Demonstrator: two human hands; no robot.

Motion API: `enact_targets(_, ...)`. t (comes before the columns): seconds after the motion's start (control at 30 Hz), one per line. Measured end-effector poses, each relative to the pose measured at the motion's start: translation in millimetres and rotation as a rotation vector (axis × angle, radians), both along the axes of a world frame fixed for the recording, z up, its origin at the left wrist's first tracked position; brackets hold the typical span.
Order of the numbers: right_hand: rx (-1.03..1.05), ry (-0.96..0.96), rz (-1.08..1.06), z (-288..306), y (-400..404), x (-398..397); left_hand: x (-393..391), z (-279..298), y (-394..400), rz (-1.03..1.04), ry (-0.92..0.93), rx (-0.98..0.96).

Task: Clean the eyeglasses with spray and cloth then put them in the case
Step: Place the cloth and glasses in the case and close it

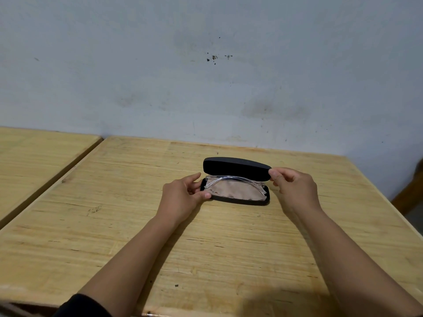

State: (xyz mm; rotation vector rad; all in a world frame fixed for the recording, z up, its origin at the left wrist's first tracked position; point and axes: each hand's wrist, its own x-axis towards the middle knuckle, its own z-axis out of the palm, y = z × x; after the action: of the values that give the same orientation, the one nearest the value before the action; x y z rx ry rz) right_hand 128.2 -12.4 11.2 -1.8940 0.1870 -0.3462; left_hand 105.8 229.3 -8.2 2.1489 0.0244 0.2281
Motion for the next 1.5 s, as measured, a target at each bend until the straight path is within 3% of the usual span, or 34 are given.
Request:
enact_targets(0.8, -0.325, -0.095, 0.05, -12, 2, -38, -5, 4, -4, 0.046, 0.018, 0.018)
enact_targets(1.07, -0.242, 0.023, 0.046, -13, 8, -41, -8, 8, -6, 0.025, -0.006, 0.036)
enact_targets(1.5, -0.184, -0.066, -0.041, 8, 36, 42, 63, 31, -6, 0.098, -0.102, -0.028)
